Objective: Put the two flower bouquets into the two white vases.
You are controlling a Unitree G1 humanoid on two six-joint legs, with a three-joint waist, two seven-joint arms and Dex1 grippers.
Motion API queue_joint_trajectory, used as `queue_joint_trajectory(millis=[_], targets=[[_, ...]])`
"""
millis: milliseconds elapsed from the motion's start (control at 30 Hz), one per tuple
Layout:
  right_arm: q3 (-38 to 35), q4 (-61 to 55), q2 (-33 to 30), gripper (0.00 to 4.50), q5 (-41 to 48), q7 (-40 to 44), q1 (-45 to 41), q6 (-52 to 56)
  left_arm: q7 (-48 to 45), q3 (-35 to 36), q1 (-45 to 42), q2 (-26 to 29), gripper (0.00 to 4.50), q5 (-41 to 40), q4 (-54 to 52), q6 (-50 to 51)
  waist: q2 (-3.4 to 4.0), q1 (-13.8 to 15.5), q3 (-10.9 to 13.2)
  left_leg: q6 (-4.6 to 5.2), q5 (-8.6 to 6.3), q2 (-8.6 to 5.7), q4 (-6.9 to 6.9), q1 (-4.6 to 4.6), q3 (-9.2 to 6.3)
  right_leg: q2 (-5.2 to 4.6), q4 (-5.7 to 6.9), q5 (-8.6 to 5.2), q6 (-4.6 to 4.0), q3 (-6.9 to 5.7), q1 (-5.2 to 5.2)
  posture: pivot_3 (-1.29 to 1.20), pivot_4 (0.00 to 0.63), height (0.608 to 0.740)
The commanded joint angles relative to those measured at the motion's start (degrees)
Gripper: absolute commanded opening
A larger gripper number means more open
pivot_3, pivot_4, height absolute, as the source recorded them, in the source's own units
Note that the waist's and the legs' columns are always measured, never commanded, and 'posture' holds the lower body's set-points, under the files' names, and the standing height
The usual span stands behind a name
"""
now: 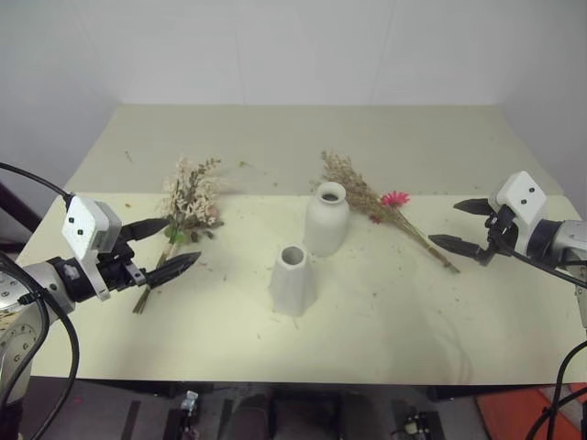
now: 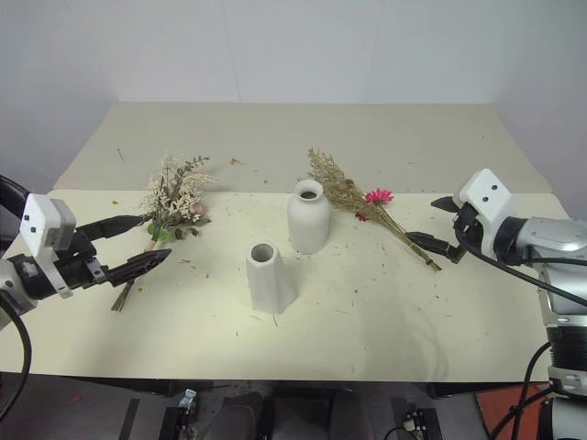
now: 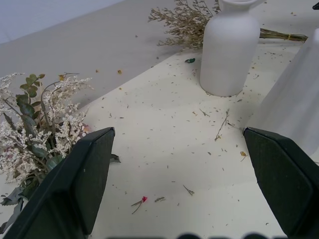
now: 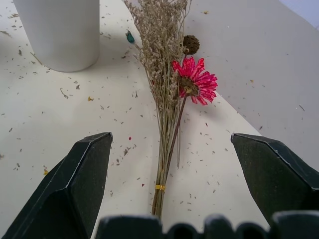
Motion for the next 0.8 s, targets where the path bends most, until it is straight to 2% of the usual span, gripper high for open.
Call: queue_joint_trajectory(millis=[33, 233, 367, 433, 600, 800], targets=[[-0.66, -0.83, -1.59, 4.5, 0.05, 0.3, -1.21, -0.99, -0.78, 0.43, -1.06, 0.38, 4.49, 0.32, -0.06, -1.57, 0.0, -0.01, 0.0, 0.0, 0.0, 0.0, 0.0, 0.0, 0.0, 0.0, 0.0, 0.0, 0.0, 0.0, 0.0, 0.0, 0.15, 0.74], [-0.15, -1.02, -1.58, 4.5, -0.26, 0.11, -1.76, -0.06, -3.23, -1.91, -4.41, 1.39, 4.49, 1.78, 2.86, -2.89, 0.0, 0.0, 0.0, 0.0, 0.0, -0.01, 0.01, 0.0, 0.02, 0.02, 0.03, 0.0, 0.0, 0.0, -0.01, 0.0, 0.15, 0.74], [0.94, -2.5, -1.75, 4.5, 0.41, -0.37, -3.67, 5.13, -4.7, -3.69, -6.17, 1.75, 4.49, 2.52, 3.9, -3.54, 0.0, -0.14, 0.0, 0.0, 0.0, -0.01, 0.01, -0.01, 0.03, 0.02, 0.03, 0.0, 0.0, 0.02, -0.04, 0.0, 0.15, 0.74], [3.26, -3.49, -3.07, 4.5, 0.55, 0.31, -6.46, 11.82, -6.06, -5.28, -7.84, 2.29, 4.49, 3.2, 5.01, -4.24, 0.0, -0.17, 0.0, 0.0, 0.0, 0.0, 0.0, -0.04, 0.08, 0.02, 0.1, 0.0, 0.0, 0.09, -0.16, 0.0, 0.15, 0.74], [9.77, -1.86, -4.37, 4.5, -1.44, 3.01, -12.51, 16.59, -8.65, -9.49, -14.98, 3.5, 4.49, 2.87, 8.1, -1.7, 0.0, -0.11, 0.0, 0.0, 0.0, -0.01, 0.02, -0.12, 0.17, 0.07, 0.23, 0.0, 0.0, 0.18, -0.34, 0.0, 0.15, 0.74], [22.63, 11.02, -0.75, 4.5, -10.65, 4.59, -24.35, 16.3, -12.14, -15.08, -26.96, 3.58, 4.49, 2.71, 13.58, 1.6, -0.03, -0.4, 0.02, -0.01, 0.01, -0.08, 0.05, -0.17, 0.23, 0.09, 0.24, 0.0, 0.0, 0.19, -0.42, 0.0, 0.15, 0.74]])
